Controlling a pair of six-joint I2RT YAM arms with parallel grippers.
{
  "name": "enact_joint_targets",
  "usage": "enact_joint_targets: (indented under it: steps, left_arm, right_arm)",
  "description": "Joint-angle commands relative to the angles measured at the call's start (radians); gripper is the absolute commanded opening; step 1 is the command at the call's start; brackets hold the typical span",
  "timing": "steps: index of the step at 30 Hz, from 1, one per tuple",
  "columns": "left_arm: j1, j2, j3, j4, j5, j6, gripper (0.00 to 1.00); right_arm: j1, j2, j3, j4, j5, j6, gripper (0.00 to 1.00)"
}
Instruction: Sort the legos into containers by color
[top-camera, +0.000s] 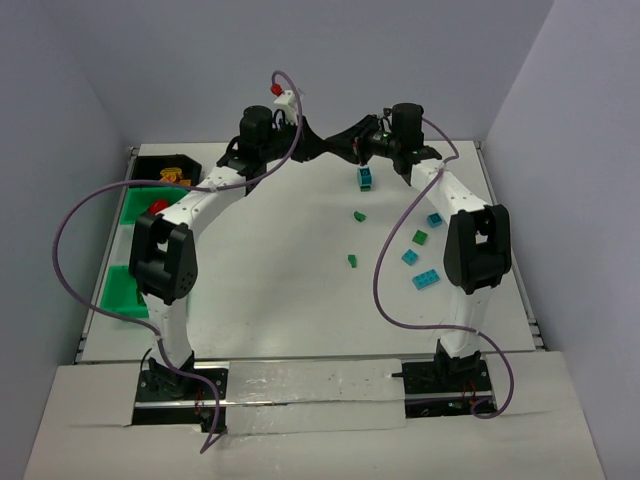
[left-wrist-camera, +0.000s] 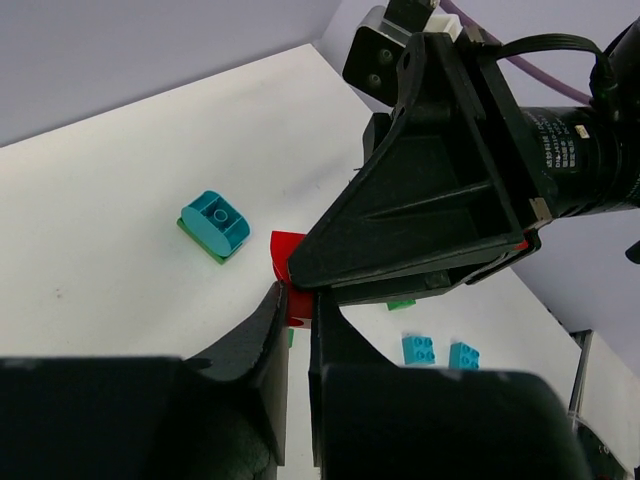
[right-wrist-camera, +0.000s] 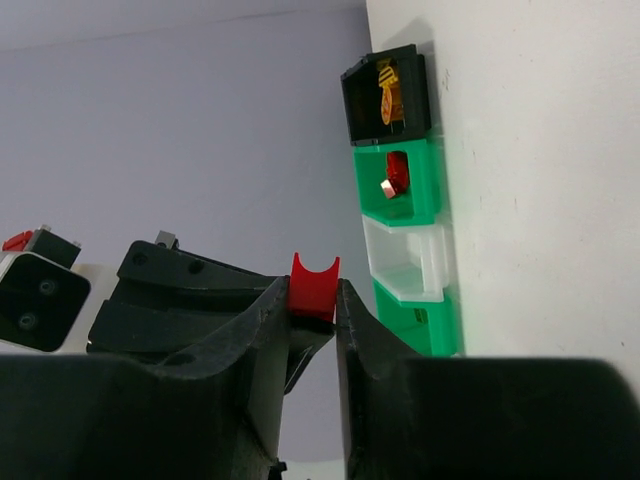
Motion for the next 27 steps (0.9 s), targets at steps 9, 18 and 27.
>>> enact_joint_targets:
  steps: [9,18,27]
  left_arm:
    - [0.113,-0.239,-0.237,-0.042,0.032,0.107,0.0]
    - [0.502,-0.424,-0.246,-0.67,0.0,0.475,0.0]
    - [0.763,-0.295,-0.097,-0.888,-0.197,0.595,0.0]
  right_arm:
    - [-0.074,-0.039,0.052,0.03,-0.056,-0.157,0.81]
    - [-0.127,-0.115,0.115,-0.344,0.114,-0.799,0.86]
    - [-0.129,-0.153,0.068,-0.499,0.255,-1.11,0.87]
